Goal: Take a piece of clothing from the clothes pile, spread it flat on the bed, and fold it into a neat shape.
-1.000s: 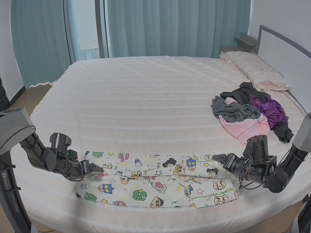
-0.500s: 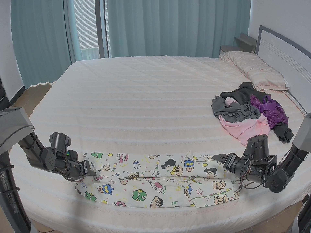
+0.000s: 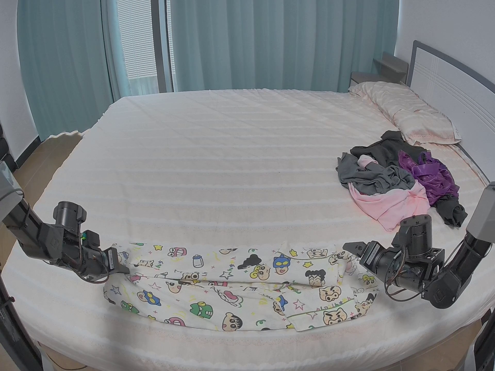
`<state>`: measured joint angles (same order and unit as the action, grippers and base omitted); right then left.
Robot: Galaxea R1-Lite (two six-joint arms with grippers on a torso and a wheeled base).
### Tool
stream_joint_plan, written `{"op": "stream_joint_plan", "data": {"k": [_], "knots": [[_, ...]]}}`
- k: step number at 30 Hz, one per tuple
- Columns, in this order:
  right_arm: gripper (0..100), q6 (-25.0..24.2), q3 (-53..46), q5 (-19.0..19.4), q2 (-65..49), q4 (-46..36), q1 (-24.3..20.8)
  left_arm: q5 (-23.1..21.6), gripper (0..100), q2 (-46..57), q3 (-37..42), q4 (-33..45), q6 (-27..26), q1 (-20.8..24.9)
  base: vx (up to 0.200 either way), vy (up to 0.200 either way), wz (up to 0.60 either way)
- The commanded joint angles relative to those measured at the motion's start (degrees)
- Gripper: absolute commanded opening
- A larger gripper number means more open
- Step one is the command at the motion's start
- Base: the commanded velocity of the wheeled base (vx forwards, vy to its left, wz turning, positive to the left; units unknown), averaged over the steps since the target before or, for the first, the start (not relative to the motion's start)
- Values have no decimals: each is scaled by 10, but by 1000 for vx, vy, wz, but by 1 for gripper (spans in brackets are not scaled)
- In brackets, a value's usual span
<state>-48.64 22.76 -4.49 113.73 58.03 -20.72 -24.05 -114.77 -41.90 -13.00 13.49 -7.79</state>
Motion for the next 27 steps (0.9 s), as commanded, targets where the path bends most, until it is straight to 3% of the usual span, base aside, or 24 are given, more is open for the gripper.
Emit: {"op": "stream_joint_plan", "data": {"k": [1,7,13,17,22,27], "knots": [[100,0,-9,0,4,9,2,0,0,36,-6,16,-7,-40,0,0,0],[100,0,-10,0,2,9,5,-6,0,65,-47,69,-15,-102,0,0,0],[100,0,-11,0,-1,9,6,-21,0,68,-125,191,-99,-201,0,0,0],[100,0,-11,0,-1,9,6,-21,0,71,-164,224,-109,-239,0,0,0],[100,0,-11,0,-1,9,7,-17,0,97,-179,266,-109,-240,0,0,0],[100,0,-11,0,-1,9,7,18,0,148,-172,324,-91,-156,0,0,0]]}}
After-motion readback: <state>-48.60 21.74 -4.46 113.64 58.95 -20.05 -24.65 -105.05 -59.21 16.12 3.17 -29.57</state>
